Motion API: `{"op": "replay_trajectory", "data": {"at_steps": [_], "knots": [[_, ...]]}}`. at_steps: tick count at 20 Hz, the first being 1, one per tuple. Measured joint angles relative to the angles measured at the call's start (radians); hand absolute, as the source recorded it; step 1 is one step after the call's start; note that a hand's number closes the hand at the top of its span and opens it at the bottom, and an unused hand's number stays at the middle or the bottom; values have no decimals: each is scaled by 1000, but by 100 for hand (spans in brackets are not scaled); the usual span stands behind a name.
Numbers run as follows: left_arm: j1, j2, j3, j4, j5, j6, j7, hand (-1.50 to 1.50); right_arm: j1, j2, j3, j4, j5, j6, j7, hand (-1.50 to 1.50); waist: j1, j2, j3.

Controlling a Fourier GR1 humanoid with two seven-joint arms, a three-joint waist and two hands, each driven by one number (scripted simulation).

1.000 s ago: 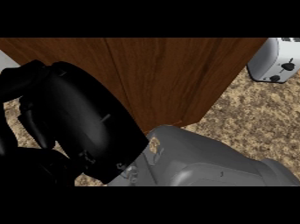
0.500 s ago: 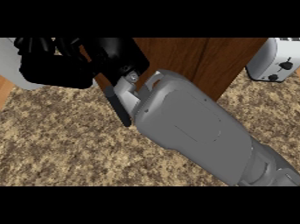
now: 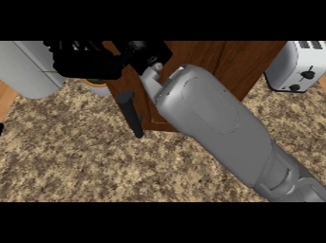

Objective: Pick up the wine, place it into the cabinet and close the cabinet

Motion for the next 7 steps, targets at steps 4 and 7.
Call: {"op": "replay_trajectory", "data": {"at_steps": [4,7], "knots": [[-15,-8,-1,-10,-5,9,11,-150,7,-16,6,26,26,31,-64,150,6,-8,-3],[-16,-7,6,-5,0,0,17,-150,13,-28,10,35,37,53,-94,150,9,-13,-3]]}}
